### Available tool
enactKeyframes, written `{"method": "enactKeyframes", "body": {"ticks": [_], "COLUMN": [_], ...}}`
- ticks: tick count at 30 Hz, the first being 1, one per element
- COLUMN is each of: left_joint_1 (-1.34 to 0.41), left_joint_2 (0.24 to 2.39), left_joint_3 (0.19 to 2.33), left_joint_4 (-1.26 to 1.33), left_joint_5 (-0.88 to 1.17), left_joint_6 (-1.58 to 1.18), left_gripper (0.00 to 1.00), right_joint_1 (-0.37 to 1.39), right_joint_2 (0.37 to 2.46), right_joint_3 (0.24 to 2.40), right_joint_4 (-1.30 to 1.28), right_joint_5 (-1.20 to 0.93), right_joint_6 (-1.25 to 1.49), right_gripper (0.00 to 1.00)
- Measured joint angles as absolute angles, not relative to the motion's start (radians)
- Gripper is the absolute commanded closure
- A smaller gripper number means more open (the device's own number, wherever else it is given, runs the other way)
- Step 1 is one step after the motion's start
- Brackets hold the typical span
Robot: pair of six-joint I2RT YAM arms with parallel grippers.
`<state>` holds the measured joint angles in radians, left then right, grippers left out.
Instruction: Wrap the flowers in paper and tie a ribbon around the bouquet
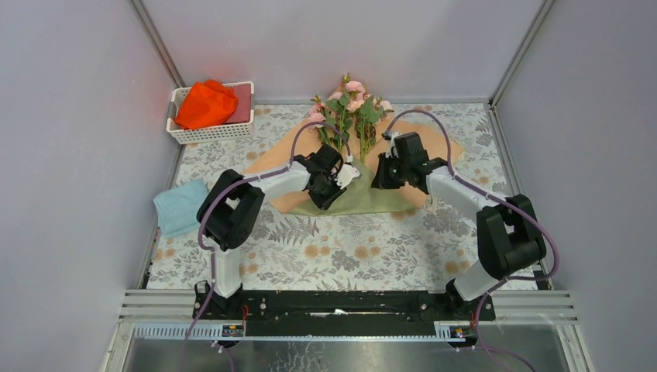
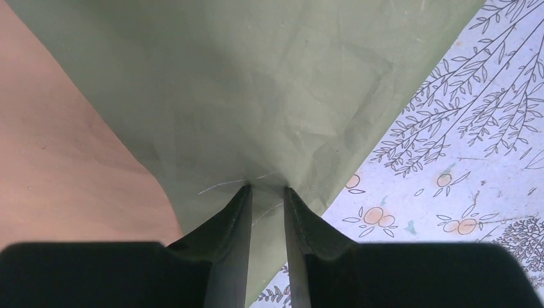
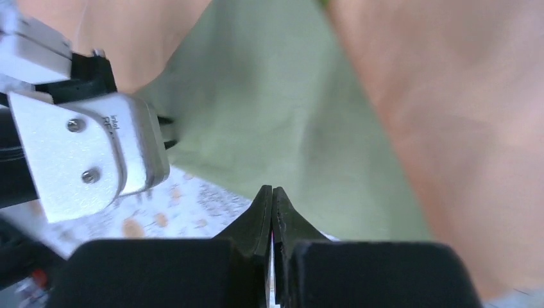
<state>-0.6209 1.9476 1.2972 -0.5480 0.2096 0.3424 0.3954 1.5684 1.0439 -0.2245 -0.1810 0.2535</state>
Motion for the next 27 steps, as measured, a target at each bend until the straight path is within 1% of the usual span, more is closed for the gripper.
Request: {"method": "enactKeyframes", "body": {"ticks": [2,4,6,8,12,17,24,27], "left_joint_1": [-0.621,-0.621,-0.619,-0.615,-0.597,-0.522,-0.395,-0.323], "left_joint_2": [1.948,1.947,1.941,1.927,1.88,1.8,1.688,1.653], "left_joint_3": [1.297,1.296,1.286,1.262,1.193,1.083,0.955,0.936], "left_joint_4": [-0.548,-0.547,-0.538,-0.516,-0.483,-0.472,-0.485,-0.562], "left_joint_5": [0.21,0.21,0.209,0.209,0.211,0.215,0.183,0.156], "left_joint_6": [0.343,0.343,0.343,0.345,0.36,0.392,0.449,0.475], "left_gripper": [0.69,0.7,0.7,0.7,0.7,0.7,0.67,0.65], "right_joint_1": [0.402,0.398,0.388,0.358,0.266,0.19,0.176,0.176], "right_joint_2": [1.603,1.681,1.762,1.798,1.753,1.697,1.693,1.693], "right_joint_3": [1.015,1.002,0.98,0.936,0.855,0.785,0.78,0.78], "right_joint_4": [-0.175,-0.142,-0.125,-0.117,-0.094,-0.094,-0.096,-0.096], "right_joint_5": [-0.285,-0.363,-0.411,-0.452,-0.489,-0.492,-0.492,-0.491], "right_joint_6": [0.31,0.354,0.387,0.427,0.478,0.506,0.511,0.51], "right_gripper": [1.0,1.0,1.0,1.0,1.0,1.0,1.0,1.0]}}
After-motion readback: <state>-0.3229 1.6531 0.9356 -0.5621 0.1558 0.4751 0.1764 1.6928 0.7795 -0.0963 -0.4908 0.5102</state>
